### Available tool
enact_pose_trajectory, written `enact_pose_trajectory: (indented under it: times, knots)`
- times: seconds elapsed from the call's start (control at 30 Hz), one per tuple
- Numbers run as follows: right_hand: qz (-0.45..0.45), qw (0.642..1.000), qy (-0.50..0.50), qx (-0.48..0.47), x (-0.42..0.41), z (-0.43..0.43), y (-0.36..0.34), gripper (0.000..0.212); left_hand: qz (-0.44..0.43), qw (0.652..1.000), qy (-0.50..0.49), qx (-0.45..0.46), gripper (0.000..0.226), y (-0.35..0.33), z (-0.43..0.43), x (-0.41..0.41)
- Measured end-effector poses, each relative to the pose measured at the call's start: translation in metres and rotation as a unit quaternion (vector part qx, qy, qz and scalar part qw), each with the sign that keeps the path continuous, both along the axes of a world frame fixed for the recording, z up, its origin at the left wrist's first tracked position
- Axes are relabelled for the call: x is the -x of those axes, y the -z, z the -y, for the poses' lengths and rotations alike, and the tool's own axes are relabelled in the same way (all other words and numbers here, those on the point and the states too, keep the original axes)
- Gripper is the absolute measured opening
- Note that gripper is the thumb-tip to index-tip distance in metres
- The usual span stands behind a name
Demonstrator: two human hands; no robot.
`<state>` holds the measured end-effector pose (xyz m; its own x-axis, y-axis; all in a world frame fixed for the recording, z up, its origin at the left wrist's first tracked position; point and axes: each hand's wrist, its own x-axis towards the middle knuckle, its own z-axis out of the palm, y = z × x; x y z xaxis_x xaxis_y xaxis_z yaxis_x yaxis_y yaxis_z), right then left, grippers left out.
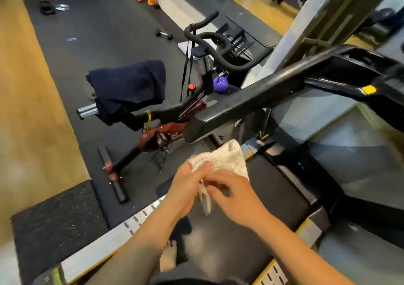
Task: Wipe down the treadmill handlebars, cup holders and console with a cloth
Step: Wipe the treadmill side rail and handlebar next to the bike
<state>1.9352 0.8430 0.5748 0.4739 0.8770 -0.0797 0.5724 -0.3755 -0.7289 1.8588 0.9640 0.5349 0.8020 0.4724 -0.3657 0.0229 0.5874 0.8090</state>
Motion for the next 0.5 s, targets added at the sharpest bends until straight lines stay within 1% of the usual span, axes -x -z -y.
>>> enact_pose_trajectory:
  times: [0.07,0.13,0.17,0.23,0.27,0.3,0.33,0.37,0.43,0.47,0.5]
  knots:
    - [0.022,0.999,0.027,0.001,-0.016,0.001,0.005,0.018,-0.014,0.998,-0.012,-0.053,0.021,0.003,-0.01,-0.01]
    - [0.054,0.993,0.105,-0.032,-0.036,-0.005,0.006,0.014,-0.021,0.994,-0.014,-0.107,0.018,-0.002,-0.019,-0.022]
    - [0.065,0.986,0.143,-0.05,-0.047,-0.01,0.007,0.015,-0.021,0.992,-0.013,-0.125,0.018,-0.005,-0.025,-0.029]
    - [0.048,0.978,0.19,-0.07,-0.073,-0.024,0.006,0.026,-0.024,0.989,-0.017,-0.143,0.019,-0.008,-0.034,-0.041]
    - [0.016,0.977,0.202,-0.069,-0.087,-0.031,0.006,0.031,-0.025,0.99,-0.022,-0.14,0.019,-0.008,-0.038,-0.048]
    - [-0.029,0.976,0.207,-0.065,-0.1,-0.037,0.005,0.034,-0.025,0.991,-0.029,-0.132,0.02,-0.007,-0.039,-0.055]
    - [-0.067,0.975,0.2,-0.064,-0.111,-0.042,0.005,0.031,-0.025,0.992,-0.039,-0.121,0.02,-0.005,-0.038,-0.062]
    - [-0.084,0.977,0.184,-0.069,-0.122,-0.045,0.006,0.025,-0.025,0.992,-0.053,-0.111,0.019,-0.003,-0.036,-0.071]
    - [-0.08,0.983,0.144,-0.08,-0.147,-0.049,0.008,0.018,-0.031,0.991,-0.093,-0.086,0.016,-0.001,-0.028,-0.092]
    - [-0.073,0.985,0.128,-0.086,-0.161,-0.049,0.008,0.018,-0.046,0.988,-0.119,-0.086,0.015,0.0,-0.023,-0.103]
    - [-0.058,0.987,0.115,-0.095,-0.176,-0.05,0.01,0.02,-0.069,0.981,-0.143,-0.107,0.014,0.0,-0.017,-0.114]
